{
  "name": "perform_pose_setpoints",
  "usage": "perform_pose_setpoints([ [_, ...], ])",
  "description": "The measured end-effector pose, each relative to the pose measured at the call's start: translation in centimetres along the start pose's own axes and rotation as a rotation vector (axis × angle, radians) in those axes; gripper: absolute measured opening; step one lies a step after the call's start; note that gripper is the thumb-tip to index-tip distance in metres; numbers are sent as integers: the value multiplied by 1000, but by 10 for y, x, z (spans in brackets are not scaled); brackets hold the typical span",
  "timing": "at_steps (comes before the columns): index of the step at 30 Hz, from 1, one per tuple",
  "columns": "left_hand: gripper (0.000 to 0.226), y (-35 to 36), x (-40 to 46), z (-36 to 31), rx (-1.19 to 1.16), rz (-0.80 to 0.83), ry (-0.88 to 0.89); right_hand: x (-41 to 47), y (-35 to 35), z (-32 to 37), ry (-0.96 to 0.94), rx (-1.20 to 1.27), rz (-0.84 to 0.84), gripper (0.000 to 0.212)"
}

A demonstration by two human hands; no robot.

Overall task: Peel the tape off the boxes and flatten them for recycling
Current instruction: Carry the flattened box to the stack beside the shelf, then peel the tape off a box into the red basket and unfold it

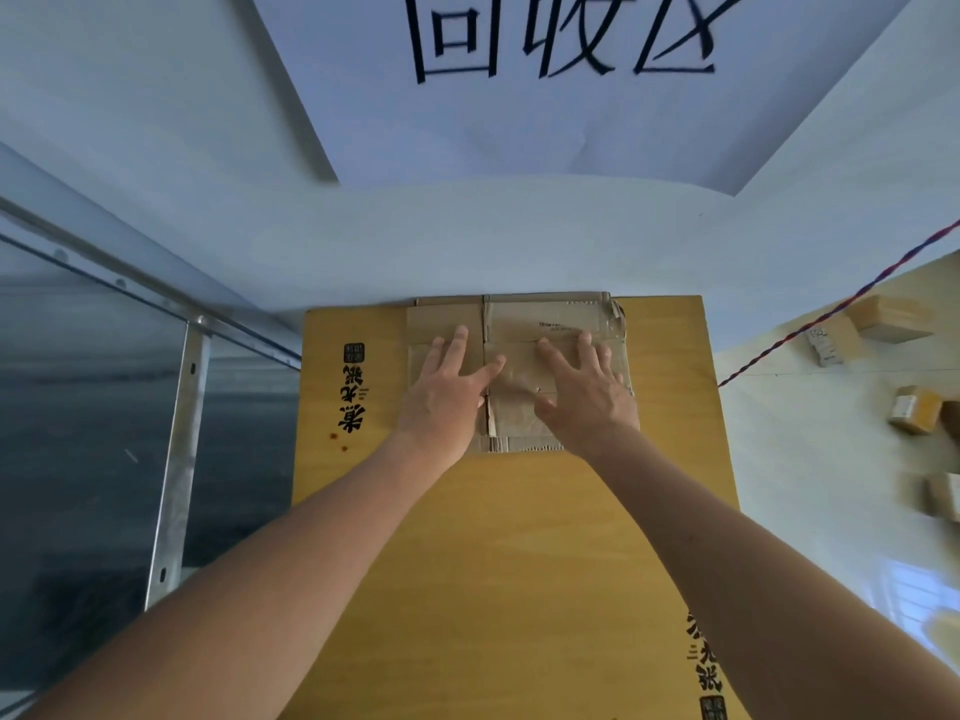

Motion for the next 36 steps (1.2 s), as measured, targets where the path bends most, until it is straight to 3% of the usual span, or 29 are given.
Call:
perform_pose_setpoints([
  [4,69,-10,-4,4,-72,-25,29,-14,-14,-6,-57,175,-8,77],
  [9,64,-52,-15,-4,-54,-95,147,-44,-44,0,-122,251,-151,64],
  [15,49,-99,-56,-15,-69,-146,208,-100,-78,29,-210,186,-213,57],
  [22,56,-152,-123,-20,50,-173,249,-189,-108,57,-285,41,-316,58],
  [28,62,-201,-191,-23,114,-238,142,-251,-144,66,-369,25,-341,65],
  [36,62,-228,-305,-47,147,-390,-99,-328,-170,76,-640,-123,-339,72],
])
Point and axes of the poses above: each hand's wrist, its own x-axis towards the middle knuckle, its own y-axis out of the palm, z = x × y, the point moved 4 cm from there along x, towards the middle knuckle, and after that the axes turned 10 degrees about x, right-handed, at the moved point
